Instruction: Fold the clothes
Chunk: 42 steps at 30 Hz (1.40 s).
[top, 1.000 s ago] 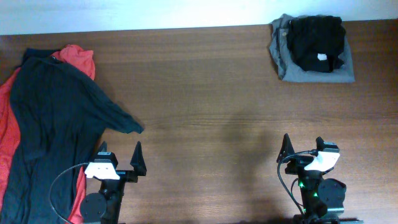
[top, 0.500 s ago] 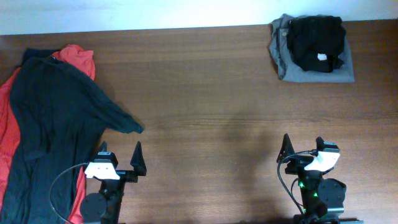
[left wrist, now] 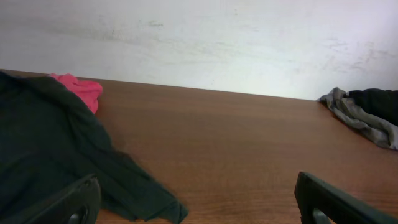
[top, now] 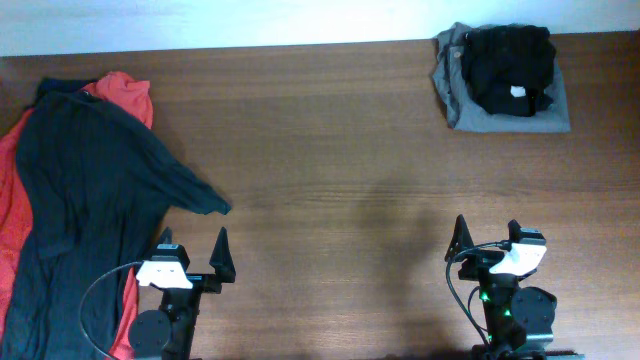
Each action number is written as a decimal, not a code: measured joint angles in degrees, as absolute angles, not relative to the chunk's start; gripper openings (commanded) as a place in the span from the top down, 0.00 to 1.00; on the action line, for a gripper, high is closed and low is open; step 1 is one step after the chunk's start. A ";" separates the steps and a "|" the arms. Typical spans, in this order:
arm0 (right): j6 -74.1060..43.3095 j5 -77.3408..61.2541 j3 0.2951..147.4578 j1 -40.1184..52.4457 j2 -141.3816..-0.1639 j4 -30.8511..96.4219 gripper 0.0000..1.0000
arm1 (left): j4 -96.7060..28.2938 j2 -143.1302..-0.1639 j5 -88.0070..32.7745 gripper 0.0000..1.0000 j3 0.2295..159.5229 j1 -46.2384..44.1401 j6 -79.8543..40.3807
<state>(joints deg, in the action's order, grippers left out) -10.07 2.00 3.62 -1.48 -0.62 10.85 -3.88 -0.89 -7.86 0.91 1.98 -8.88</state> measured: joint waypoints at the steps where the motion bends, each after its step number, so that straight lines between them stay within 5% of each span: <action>1: -10.09 2.00 3.62 -1.48 -0.62 10.85 0.01 | -3.88 -0.89 -7.88 0.01 0.89 1.98 -8.88; 21: -10.04 1.98 3.53 -1.48 -0.62 7.68 0.01 | -3.57 -0.89 -7.86 0.01 0.89 1.98 -8.88; 30: -10.09 -8.21 4.03 -1.48 -1.06 4.40 0.01 | -3.68 -1.58 -7.90 0.01 1.76 1.98 -8.88; 42: -10.61 -13.89 26.35 -1.48 -24.43 15.27 0.01 | -12.12 -24.97 -7.92 0.01 24.84 1.98 -6.09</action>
<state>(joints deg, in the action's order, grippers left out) -10.61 -13.89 26.35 -1.48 -24.43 15.27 -12.12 -24.97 -7.92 24.84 1.98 -6.09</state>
